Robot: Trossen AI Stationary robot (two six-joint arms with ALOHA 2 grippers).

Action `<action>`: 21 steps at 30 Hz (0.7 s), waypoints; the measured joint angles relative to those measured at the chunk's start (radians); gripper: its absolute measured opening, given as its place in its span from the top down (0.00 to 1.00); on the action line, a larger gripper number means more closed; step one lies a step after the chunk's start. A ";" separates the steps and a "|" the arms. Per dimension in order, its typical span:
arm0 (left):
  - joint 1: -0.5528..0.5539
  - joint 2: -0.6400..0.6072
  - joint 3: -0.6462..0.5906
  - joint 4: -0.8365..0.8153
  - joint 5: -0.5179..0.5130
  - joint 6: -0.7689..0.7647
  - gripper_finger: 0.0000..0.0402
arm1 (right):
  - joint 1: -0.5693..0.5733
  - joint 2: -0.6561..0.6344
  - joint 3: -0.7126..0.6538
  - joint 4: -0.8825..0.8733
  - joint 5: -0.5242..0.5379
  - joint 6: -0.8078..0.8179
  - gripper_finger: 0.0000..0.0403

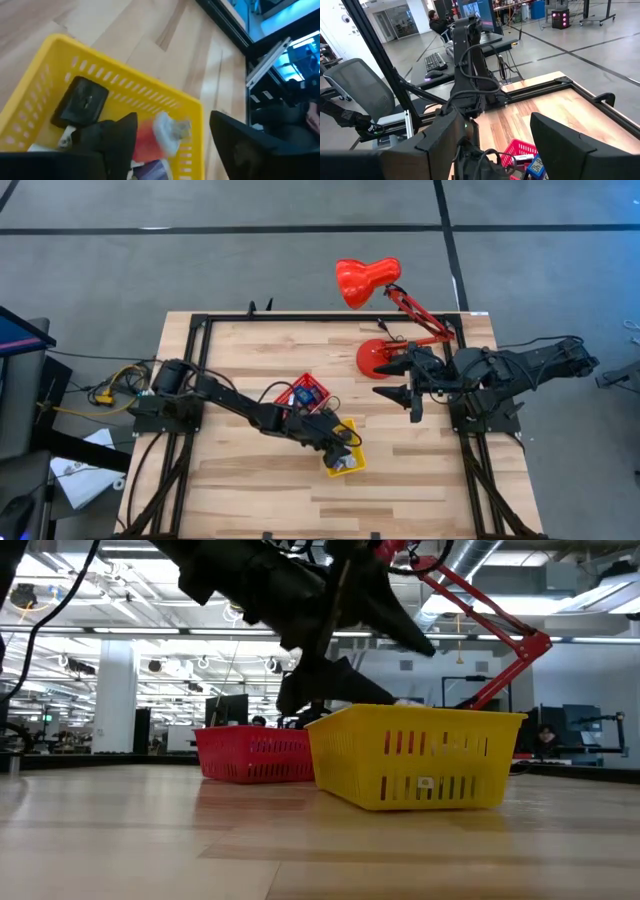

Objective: Pick & Place Office items
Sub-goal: Put the pink charger adapter into the yellow basket, then return to Home Position

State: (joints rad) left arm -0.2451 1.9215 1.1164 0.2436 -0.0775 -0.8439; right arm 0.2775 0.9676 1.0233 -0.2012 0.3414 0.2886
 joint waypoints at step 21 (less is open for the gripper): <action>0.003 -0.457 0.000 -0.093 -0.093 0.483 0.37 | 0.001 -0.042 0.000 0.022 0.000 -0.008 0.41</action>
State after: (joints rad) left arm -0.2417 1.4649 1.1168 0.1502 -0.1707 -0.3607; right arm 0.2783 0.9258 1.0233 -0.1792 0.3416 0.2809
